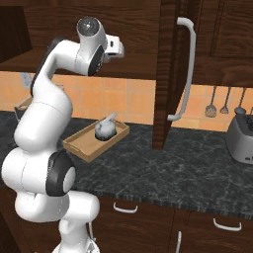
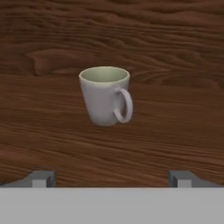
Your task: Pick the kettle from the counter and place it on the tray. Then pick the mug from the cabinet and place it on the tray. Then close the cabinet doors.
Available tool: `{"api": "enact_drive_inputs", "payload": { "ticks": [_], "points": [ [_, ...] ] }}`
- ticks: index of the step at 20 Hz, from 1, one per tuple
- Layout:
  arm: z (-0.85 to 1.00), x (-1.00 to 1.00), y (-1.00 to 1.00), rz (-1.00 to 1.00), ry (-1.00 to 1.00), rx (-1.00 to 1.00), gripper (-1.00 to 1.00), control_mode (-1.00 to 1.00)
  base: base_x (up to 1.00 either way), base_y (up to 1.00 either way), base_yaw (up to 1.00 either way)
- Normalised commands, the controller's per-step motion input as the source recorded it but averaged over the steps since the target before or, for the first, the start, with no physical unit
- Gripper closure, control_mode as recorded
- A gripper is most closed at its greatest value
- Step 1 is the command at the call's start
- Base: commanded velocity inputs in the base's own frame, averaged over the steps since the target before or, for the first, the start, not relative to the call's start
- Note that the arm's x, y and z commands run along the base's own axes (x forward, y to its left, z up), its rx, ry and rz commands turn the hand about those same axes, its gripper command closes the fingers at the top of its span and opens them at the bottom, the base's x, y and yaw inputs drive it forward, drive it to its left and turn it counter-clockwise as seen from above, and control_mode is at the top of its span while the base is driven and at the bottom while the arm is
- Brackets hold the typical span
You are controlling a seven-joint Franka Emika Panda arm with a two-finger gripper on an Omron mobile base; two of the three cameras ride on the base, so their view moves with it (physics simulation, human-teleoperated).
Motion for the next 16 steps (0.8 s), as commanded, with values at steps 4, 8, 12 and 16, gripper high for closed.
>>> {"api": "enact_drive_inputs", "payload": {
  "ticks": [4, 8, 12, 16],
  "points": [
    [-0.03, 0.32, -0.01, 0.0, 0.0, 0.03, -1.0, -1.0, 0.0, 0.0, 0.0],
    [-0.04, 0.31, 0.0, 0.0, 0.0, 0.1, -1.0, -1.0, 0.0, 0.0, 0.0],
    [-0.06, 0.35, -0.02, 0.0, 0.0, 0.15, -1.0, -1.0, 0.0, 0.0, 0.0],
    [-0.19, 0.36, -0.01, 0.0, -0.02, 0.09, -1.0, -1.0, 0.0, 0.0, 0.0]
  ]
}}
